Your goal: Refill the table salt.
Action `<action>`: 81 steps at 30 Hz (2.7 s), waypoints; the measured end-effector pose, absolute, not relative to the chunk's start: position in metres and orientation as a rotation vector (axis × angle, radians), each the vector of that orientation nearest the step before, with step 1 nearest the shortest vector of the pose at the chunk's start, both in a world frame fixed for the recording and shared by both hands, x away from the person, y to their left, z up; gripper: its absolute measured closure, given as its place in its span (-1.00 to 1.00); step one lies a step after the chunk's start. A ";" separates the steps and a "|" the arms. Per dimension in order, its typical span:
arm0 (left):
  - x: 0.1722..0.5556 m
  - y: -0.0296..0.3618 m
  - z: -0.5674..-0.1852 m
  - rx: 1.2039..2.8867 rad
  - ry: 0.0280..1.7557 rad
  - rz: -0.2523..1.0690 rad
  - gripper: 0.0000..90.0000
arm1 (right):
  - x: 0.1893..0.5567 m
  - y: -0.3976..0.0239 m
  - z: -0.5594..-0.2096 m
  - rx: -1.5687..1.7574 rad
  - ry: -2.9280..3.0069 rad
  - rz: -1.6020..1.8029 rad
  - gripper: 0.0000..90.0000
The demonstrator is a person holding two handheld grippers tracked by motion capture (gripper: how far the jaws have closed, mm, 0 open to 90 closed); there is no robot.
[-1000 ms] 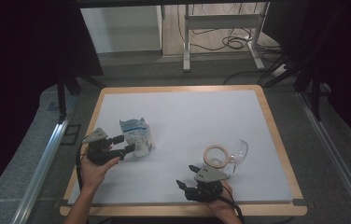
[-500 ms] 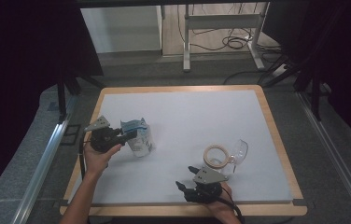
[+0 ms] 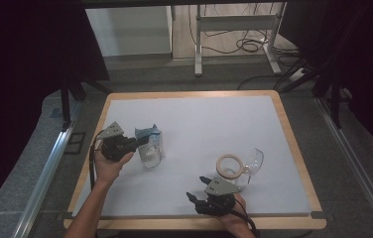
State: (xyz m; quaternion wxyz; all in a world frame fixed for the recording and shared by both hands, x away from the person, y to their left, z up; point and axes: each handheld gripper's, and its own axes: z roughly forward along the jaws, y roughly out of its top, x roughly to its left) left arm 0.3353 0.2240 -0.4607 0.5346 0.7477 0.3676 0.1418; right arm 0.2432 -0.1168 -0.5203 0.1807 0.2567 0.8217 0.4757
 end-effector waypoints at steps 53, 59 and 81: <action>0.293 0.152 -0.401 1.736 0.666 0.137 1.00 | 0.255 -0.066 -0.533 0.789 2.146 1.173 -0.42; 0.289 0.150 -0.398 1.736 0.656 0.124 1.00 | 0.256 -0.061 -0.533 0.815 2.076 1.176 -0.42; 0.299 0.129 -0.403 1.746 0.654 0.077 1.00 | 0.250 -0.069 -0.530 0.772 2.099 1.322 -0.06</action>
